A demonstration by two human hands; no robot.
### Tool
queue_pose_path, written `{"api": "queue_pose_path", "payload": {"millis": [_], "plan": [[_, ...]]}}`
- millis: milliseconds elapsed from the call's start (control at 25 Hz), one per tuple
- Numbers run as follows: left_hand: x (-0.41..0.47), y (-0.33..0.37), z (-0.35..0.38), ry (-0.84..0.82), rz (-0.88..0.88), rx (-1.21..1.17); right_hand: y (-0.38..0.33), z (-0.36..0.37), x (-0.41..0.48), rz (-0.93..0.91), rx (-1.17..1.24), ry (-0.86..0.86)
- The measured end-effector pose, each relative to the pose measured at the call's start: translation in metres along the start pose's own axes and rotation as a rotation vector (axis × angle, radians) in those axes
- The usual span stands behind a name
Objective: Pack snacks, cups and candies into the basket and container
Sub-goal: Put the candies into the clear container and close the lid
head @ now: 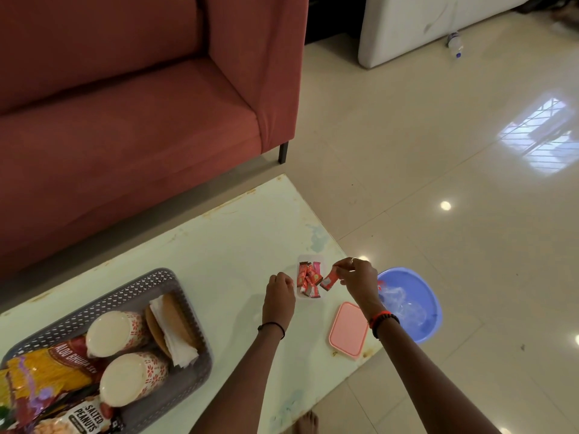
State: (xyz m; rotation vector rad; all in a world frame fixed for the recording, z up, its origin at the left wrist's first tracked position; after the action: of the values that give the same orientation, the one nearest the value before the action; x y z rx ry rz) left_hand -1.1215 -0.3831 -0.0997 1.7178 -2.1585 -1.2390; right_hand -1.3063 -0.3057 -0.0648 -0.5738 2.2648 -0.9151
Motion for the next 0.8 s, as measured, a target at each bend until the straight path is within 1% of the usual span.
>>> {"api": "queue_pose_path", "payload": {"millis": [120, 200, 360, 440, 520, 600, 680, 720, 800], "plan": [[0.003, -0.005, 0.003, -0.009, -0.052, -0.069, -0.009, 0.022, 0.005, -0.057, -0.139, -0.106], [0.004, -0.008, 0.006, -0.011, -0.075, -0.091, -0.011, 0.036, 0.008, -0.061, -0.222, -0.189], [0.006, -0.014, 0.010, -0.013, -0.088, -0.093, -0.013, 0.055, 0.013, -0.089, -0.355, -0.320], [0.006, -0.015, 0.013, -0.016, -0.091, -0.081, -0.015, 0.060, 0.014, -0.092, -0.371, -0.388], [0.006, -0.016, 0.015, -0.030, -0.095, -0.068, -0.016, 0.051, 0.014, -0.055, -0.270, -0.360], [0.006, -0.017, 0.018, -0.043, -0.103, -0.066, -0.010, 0.031, 0.014, -0.002, -0.123, -0.271], [0.006, -0.016, 0.019, -0.055, -0.105, -0.054, 0.011, 0.014, 0.008, 0.096, -0.009, -0.186], [0.007, -0.015, 0.019, -0.060, -0.106, -0.048, 0.027, 0.007, 0.002, 0.143, -0.014, -0.135], [0.008, -0.014, 0.018, -0.068, -0.113, -0.048, 0.061, 0.003, -0.015, 0.241, -0.163, -0.084]]}}
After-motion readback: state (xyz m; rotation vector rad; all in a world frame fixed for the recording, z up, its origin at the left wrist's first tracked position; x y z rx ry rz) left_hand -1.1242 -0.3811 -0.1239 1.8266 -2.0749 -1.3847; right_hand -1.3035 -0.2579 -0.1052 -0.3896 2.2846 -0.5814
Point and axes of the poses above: each hand's wrist, its own x-axis towards the middle knuckle, its own z-axis out of the palm, y = z × x, the point moved 8 cm from there along x, towards the middle knuckle, and after that the axes turned 3 degrees about x, right-handed, at the moved point
